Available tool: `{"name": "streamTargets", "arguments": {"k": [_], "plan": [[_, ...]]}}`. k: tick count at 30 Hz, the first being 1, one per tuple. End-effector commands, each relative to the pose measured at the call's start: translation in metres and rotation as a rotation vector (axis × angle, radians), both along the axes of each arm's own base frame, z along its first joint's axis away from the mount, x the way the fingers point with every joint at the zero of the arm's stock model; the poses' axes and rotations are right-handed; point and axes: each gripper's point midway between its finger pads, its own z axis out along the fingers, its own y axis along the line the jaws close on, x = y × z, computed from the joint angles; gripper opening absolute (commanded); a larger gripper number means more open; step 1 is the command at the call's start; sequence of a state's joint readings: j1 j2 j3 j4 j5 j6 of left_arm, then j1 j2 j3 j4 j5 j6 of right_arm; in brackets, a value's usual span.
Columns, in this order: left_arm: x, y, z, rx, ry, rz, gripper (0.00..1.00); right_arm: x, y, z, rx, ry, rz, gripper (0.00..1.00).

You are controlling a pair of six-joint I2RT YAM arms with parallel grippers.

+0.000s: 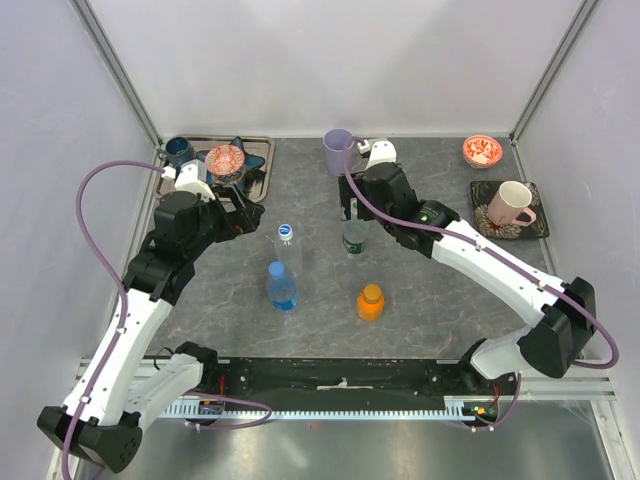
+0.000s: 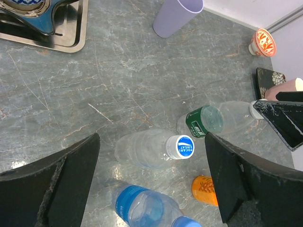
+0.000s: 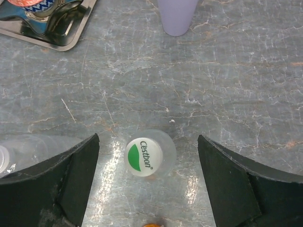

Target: Unscrew the bottle caps

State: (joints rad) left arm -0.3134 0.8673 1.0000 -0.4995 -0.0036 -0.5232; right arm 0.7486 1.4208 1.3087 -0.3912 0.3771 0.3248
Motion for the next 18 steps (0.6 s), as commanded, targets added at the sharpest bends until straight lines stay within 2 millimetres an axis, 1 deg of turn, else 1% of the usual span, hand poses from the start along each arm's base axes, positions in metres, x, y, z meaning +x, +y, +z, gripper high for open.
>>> {"name": "streamTargets", "arguments": {"k": [1, 5, 9, 13, 16, 17, 18], "plan": [[0.006, 0.006, 0.004, 0.043, -0.039, 0.013, 0.98, 0.008, 0.000, 0.002, -0.009, -0.010, -0.028, 0.90], [0.007, 0.007, 0.001, 0.039, -0.028, 0.022, 0.96, 0.011, 0.002, -0.011, -0.022, 0.015, -0.039, 0.80], [0.007, 0.006, -0.001, 0.041, -0.021, 0.020, 0.95, 0.012, 0.005, -0.024, -0.031, 0.042, -0.040, 0.74], [0.007, 0.008, 0.001, 0.043, -0.029, 0.025, 0.94, 0.011, 0.005, -0.031, -0.039, 0.054, -0.039, 0.65], [0.008, 0.009, 0.000, 0.048, -0.027, 0.036, 0.93, 0.010, 0.004, -0.032, -0.036, 0.058, -0.042, 0.52], [0.009, 0.010, 0.002, 0.046, -0.030, 0.042, 0.93, 0.010, 0.002, -0.031, -0.035, 0.054, -0.050, 0.45], [0.010, 0.011, 0.002, 0.048, -0.031, 0.048, 0.93, 0.008, 0.000, -0.028, -0.030, 0.050, -0.052, 0.42]]}}
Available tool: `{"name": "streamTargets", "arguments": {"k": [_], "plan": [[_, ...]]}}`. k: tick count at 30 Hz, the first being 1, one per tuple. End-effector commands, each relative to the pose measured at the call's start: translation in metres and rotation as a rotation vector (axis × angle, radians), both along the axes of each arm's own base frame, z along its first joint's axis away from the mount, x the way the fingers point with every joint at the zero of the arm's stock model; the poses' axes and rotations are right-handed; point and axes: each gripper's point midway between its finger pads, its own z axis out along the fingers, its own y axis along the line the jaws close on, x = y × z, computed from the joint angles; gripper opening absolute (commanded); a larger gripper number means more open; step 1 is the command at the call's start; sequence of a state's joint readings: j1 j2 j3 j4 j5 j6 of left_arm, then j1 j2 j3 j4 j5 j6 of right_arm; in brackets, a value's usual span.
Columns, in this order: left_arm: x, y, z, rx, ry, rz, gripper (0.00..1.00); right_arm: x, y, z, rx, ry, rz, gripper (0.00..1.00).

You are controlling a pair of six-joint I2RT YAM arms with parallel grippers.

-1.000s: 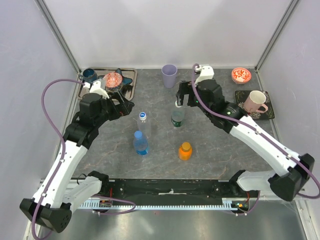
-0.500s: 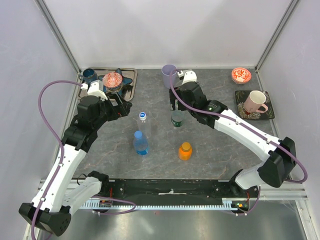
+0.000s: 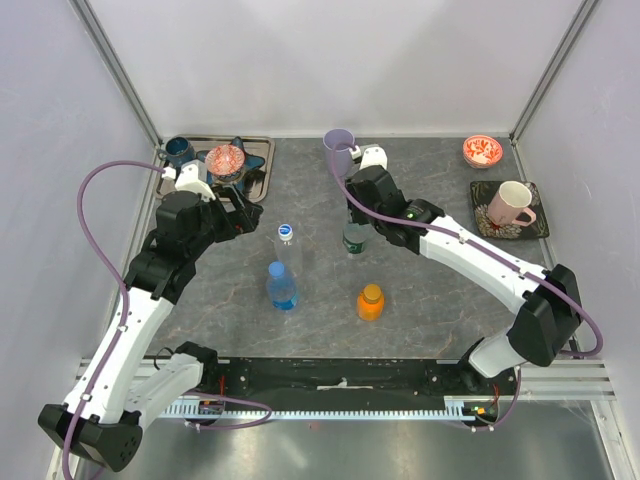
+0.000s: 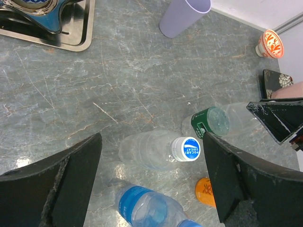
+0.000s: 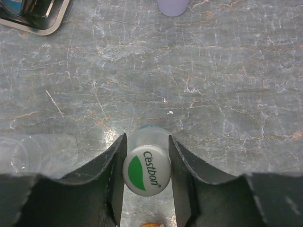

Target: Unscrew the bottle caps

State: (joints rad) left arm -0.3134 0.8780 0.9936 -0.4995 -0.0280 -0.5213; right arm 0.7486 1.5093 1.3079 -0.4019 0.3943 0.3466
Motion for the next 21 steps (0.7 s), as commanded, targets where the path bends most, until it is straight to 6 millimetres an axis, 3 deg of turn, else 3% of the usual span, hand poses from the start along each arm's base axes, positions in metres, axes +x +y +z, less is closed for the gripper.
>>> {"name": "streamTargets", "arguments": {"k": [1, 5, 6, 8, 9, 11, 12, 13, 15, 16, 21], "plan": [[0.008, 0.010, 0.008, 0.036, -0.047, 0.040, 0.93, 0.000, -0.004, 0.015, 0.037, -0.032, -0.028, 0.40], [0.018, 0.011, 0.020, 0.035, -0.113, 0.061, 0.92, -0.010, -0.014, 0.050, 0.103, -0.092, -0.044, 0.32], [0.020, 0.012, 0.027, 0.036, -0.129, 0.064, 0.94, -0.014, -0.020, 0.071, 0.134, -0.132, -0.051, 0.31], [0.029, 0.009, 0.029, 0.043, -0.119, 0.061, 0.96, -0.020, -0.025, 0.089, 0.159, -0.152, -0.049, 0.27], [0.033, 0.004, 0.047, 0.035, -0.148, 0.039, 0.96, -0.024, -0.029, 0.110, 0.195, -0.182, -0.046, 0.25], [0.041, -0.018, 0.051, 0.023, -0.137, -0.071, 0.98, -0.034, -0.024, 0.123, 0.243, -0.161, 0.010, 0.20], [0.043, -0.028, 0.077, -0.004, -0.187, -0.120, 0.98, -0.035, -0.029, 0.140, 0.293, -0.171, 0.021, 0.20], [0.037, -0.048, 0.086, -0.041, -0.205, -0.238, 0.98, -0.046, -0.018, 0.144, 0.358, -0.129, 0.118, 0.16], [0.036, -0.070, 0.120, -0.096, -0.338, -0.361, 0.98, -0.048, -0.027, 0.161, 0.460, -0.123, 0.128, 0.04], [0.024, -0.086, 0.132, -0.131, -0.387, -0.483, 0.99, -0.051, -0.027, 0.168, 0.493, -0.118, 0.155, 0.00], [0.005, -0.120, 0.175, -0.190, -0.508, -0.753, 1.00, -0.076, -0.022, 0.202, 0.624, -0.102, 0.289, 0.00]]}}
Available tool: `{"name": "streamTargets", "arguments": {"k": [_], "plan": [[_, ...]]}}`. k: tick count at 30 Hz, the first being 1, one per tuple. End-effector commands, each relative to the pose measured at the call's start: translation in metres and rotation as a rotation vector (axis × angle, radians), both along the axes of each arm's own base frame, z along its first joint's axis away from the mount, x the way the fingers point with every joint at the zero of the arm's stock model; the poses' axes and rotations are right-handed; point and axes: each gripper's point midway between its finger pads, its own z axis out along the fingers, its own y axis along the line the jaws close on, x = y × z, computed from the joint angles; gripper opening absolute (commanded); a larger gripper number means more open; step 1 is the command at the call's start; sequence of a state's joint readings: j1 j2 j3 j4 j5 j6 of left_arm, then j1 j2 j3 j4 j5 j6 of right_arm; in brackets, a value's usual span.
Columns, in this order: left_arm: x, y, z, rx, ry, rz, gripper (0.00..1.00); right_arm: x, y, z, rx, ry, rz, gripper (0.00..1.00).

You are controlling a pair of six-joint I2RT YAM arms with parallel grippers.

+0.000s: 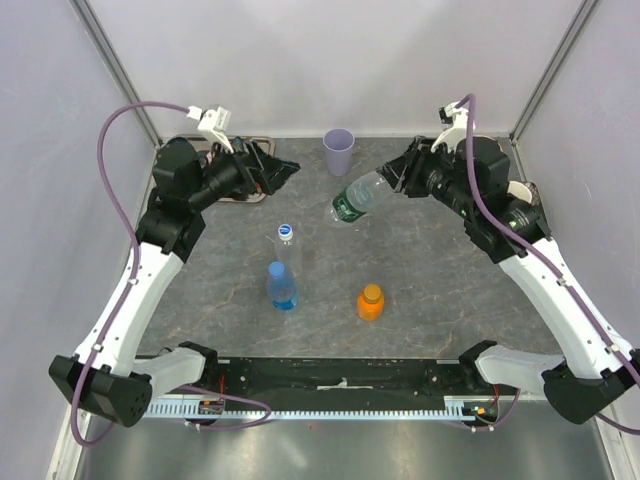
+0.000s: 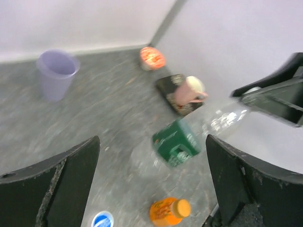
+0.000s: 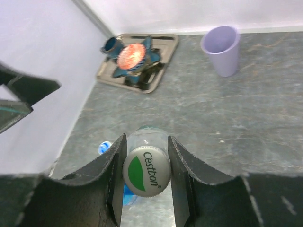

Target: Unscrew the bottle caps

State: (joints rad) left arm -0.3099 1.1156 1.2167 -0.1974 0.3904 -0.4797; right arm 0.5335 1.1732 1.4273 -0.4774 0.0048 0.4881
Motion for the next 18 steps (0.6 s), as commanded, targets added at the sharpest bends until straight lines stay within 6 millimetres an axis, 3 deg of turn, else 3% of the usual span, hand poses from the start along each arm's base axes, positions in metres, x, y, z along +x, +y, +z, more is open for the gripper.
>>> {"name": "streamTargets", "arguments": {"k": [1, 3, 10, 18], "plan": [[-0.035, -0.049, 0.070, -0.058, -0.230, -0.427, 1.00, -0.040, 0.028, 0.037, 0.157, 0.006, 0.239, 0.00], [-0.042, -0.060, 0.078, -0.061, -0.233, -0.521, 1.00, -0.049, 0.038, 0.045, 0.191, 0.010, 0.313, 0.00], [-0.076, -0.107, 0.054, 0.049, -0.245, -0.739, 1.00, -0.064, 0.049, 0.060, 0.221, 0.002, 0.419, 0.00], [-0.094, -0.114, 0.026, 0.130, -0.265, -0.775, 1.00, -0.066, 0.061, 0.067, 0.263, 0.013, 0.490, 0.00]]}}
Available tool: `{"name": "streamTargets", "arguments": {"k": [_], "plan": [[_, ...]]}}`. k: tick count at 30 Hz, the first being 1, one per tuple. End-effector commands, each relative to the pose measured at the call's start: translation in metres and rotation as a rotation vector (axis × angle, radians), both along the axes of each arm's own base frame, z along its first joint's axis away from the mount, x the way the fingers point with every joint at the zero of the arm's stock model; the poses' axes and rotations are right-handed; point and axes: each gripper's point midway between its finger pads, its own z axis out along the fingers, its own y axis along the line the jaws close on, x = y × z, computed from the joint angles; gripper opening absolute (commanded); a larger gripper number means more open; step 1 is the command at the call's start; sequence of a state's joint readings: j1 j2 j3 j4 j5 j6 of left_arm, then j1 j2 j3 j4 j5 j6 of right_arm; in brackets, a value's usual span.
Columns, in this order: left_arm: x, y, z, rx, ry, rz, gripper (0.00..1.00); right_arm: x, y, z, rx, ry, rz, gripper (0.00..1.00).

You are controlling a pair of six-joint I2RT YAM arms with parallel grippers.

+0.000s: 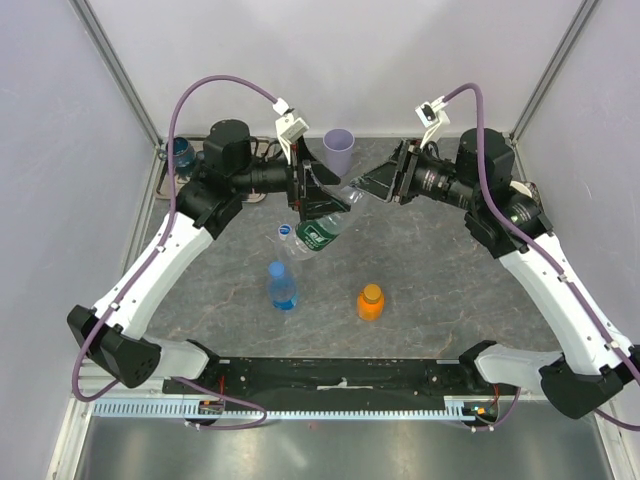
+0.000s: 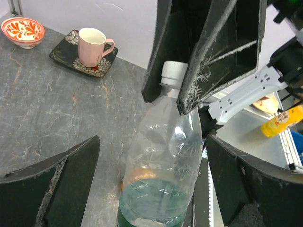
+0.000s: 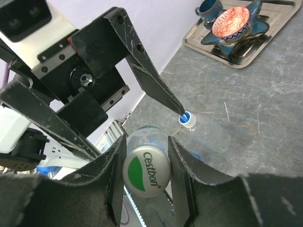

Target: Unscrew the bottle caps

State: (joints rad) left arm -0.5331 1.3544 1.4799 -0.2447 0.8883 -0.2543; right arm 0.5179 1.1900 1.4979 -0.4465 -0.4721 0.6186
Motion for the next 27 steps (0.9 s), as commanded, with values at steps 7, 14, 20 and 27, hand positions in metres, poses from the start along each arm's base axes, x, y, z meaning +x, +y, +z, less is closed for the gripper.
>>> {"name": "streamTargets", "arguments": {"k": [7, 14, 20, 27], "plan": [[-0.023, 0.006, -0.010, 0.034, -0.125, -0.049, 1.00, -0.007, 0.012, 0.032, 0.092, -0.040, 0.082, 0.00], [-0.026, 0.005, -0.020, 0.046, -0.114, -0.055, 0.99, -0.010, 0.012, 0.039, 0.107, -0.056, 0.096, 0.00], [-0.032, 0.004, -0.024, 0.052, -0.109, -0.082, 0.92, -0.012, 0.013, 0.041, 0.110, -0.061, 0.107, 0.00], [-0.040, 0.004, -0.032, 0.058, -0.099, -0.121, 0.77, -0.014, 0.014, 0.042, 0.114, -0.065, 0.118, 0.00]]}}
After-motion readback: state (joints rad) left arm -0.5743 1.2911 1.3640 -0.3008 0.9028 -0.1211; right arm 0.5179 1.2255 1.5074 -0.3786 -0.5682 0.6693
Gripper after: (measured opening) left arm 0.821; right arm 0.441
